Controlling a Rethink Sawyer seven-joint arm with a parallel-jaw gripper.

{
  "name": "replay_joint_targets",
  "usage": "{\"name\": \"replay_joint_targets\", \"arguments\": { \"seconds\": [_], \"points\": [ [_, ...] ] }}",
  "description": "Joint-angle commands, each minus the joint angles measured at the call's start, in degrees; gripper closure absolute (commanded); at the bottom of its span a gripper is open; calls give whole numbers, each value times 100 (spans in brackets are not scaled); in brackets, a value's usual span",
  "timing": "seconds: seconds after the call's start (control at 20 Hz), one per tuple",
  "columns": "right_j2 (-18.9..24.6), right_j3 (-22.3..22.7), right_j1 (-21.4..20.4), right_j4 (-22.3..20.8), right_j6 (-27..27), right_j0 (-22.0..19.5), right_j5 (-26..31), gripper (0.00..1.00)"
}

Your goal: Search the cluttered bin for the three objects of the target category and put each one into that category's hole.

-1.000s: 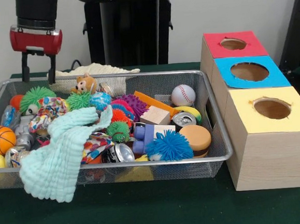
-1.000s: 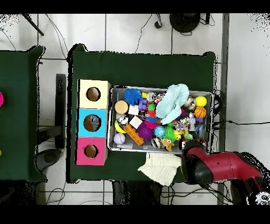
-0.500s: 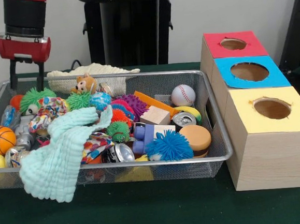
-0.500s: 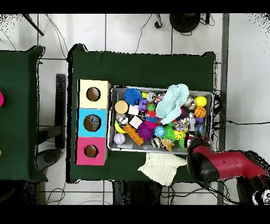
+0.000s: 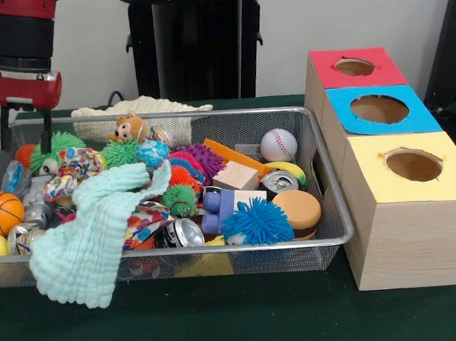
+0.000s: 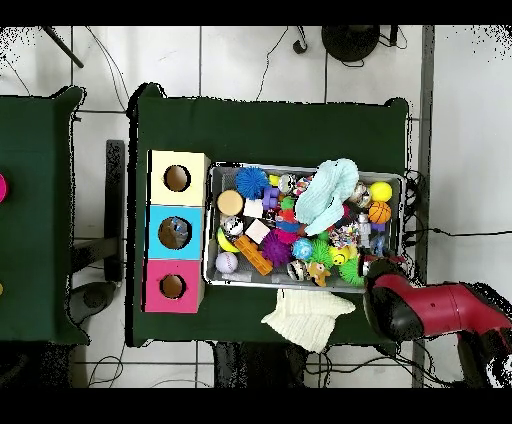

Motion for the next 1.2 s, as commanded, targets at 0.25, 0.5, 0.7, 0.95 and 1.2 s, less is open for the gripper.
{"name": "replay_joint_targets", "arguments": {
  "seconds": [0.25, 0.5, 0.7, 0.95, 1.2],
  "points": [
    [471, -841, 819, -1119, -599, -388, -721, 0],
    [452, -946, 1023, -1440, -550, -521, -850, 0],
    [334, -1044, 1192, -1680, -423, -547, -1008, 0],
    [-119, -1181, 1354, -1818, -168, -327, -1333, 0],
    [-449, -1124, 1390, -1852, -97, -229, -1433, 0]
  ]
}}
